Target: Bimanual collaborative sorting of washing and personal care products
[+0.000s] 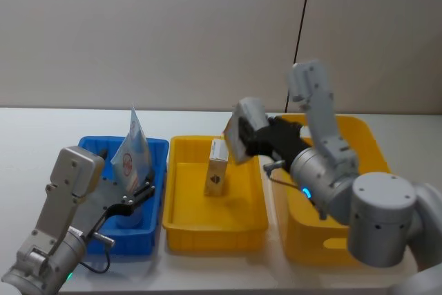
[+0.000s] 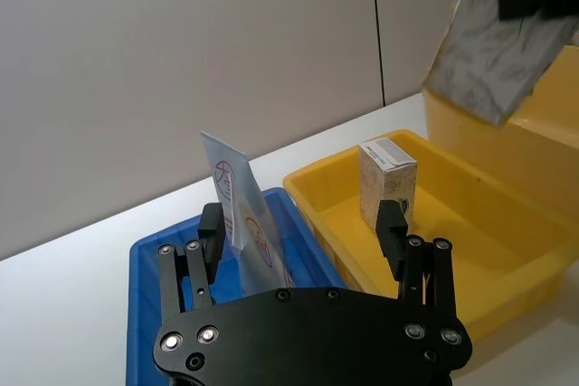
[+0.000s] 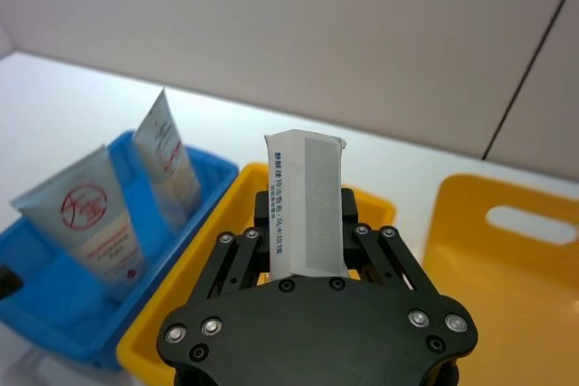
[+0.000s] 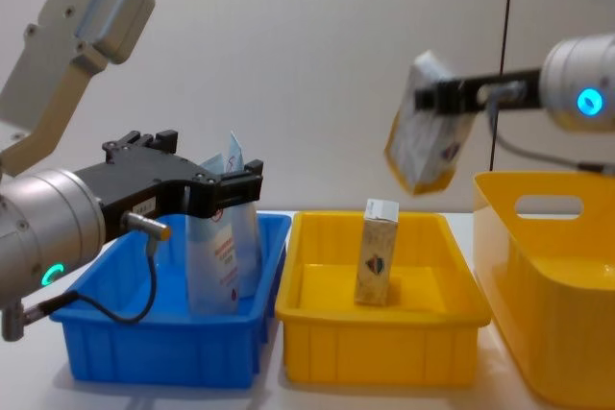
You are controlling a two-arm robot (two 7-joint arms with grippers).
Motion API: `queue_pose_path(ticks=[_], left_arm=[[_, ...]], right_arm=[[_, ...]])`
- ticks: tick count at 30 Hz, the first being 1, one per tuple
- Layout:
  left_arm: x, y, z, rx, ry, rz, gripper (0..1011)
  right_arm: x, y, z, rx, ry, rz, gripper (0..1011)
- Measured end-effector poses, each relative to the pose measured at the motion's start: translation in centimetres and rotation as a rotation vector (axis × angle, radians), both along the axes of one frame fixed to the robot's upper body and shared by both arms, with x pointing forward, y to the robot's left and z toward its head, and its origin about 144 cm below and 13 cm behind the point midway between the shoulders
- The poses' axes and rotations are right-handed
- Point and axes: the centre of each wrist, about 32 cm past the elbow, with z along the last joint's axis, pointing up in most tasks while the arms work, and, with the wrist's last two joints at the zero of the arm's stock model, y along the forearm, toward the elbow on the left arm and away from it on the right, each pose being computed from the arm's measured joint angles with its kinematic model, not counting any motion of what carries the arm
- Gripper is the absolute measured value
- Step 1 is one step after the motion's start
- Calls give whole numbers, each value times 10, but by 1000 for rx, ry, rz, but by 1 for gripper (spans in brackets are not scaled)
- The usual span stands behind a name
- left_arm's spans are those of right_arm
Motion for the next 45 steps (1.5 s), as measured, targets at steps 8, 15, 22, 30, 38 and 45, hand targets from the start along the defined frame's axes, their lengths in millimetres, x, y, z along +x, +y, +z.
queue_pose_path(ticks=[8,15,22,30,38,45], left_arm=[[0,0,0,0,0,0,1002],[0,0,0,0,0,0,1001],[0,0,0,0,0,0,1001],[0,0,0,0,0,0,1002],[0,0,0,0,0,0,1001],[0,0,0,0,0,0,1002]], right_arm=[[-5,-23,13,5,-78,-71,351],[-7,-51,13,-22,-92,-146,350],[-3,-76,6,-54,-50,-202,350],[6,-93,-3,-70,-4,-225,350],[16,-99,-6,-74,19,-232,351],[20,-101,-8,-73,28,-233,351]])
